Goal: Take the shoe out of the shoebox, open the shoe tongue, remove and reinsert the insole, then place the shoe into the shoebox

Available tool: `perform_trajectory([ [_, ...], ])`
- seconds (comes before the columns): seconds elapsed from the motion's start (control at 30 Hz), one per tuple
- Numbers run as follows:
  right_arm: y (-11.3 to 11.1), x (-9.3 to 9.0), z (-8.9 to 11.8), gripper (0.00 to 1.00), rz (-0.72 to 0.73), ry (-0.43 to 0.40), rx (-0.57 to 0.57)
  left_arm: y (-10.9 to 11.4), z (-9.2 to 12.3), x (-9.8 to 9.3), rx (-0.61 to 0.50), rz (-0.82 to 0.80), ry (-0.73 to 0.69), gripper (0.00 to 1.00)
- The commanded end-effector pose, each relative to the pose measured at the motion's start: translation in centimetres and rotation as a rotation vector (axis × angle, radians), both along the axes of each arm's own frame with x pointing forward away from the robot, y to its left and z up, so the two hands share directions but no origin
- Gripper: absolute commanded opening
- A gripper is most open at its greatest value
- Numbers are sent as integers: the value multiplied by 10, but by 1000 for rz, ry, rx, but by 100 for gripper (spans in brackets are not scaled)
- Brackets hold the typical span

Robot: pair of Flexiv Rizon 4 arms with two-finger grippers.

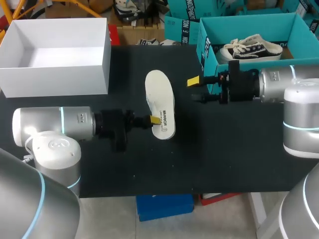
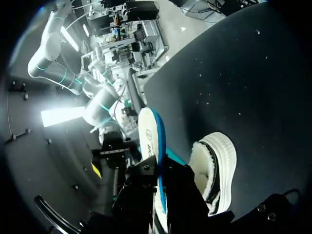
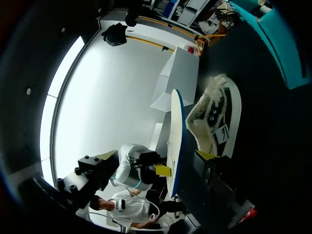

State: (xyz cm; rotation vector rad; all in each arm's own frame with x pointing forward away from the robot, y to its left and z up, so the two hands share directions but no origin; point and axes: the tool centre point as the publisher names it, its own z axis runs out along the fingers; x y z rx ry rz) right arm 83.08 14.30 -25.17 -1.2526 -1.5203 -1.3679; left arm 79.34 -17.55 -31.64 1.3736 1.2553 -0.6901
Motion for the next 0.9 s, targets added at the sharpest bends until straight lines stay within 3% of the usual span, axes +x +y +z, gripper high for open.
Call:
perform_trajectory([
  [0.03,18,18,-21,100,89,-13,56,-1,1,0,6,3,0,0],
  [0.33,36,24,-37,100,162,-28,81,-1,1,0,6,3,0,0],
  [0.9,66,29,-48,100,211,8,86,-1,1,0,6,3,0,0],
])
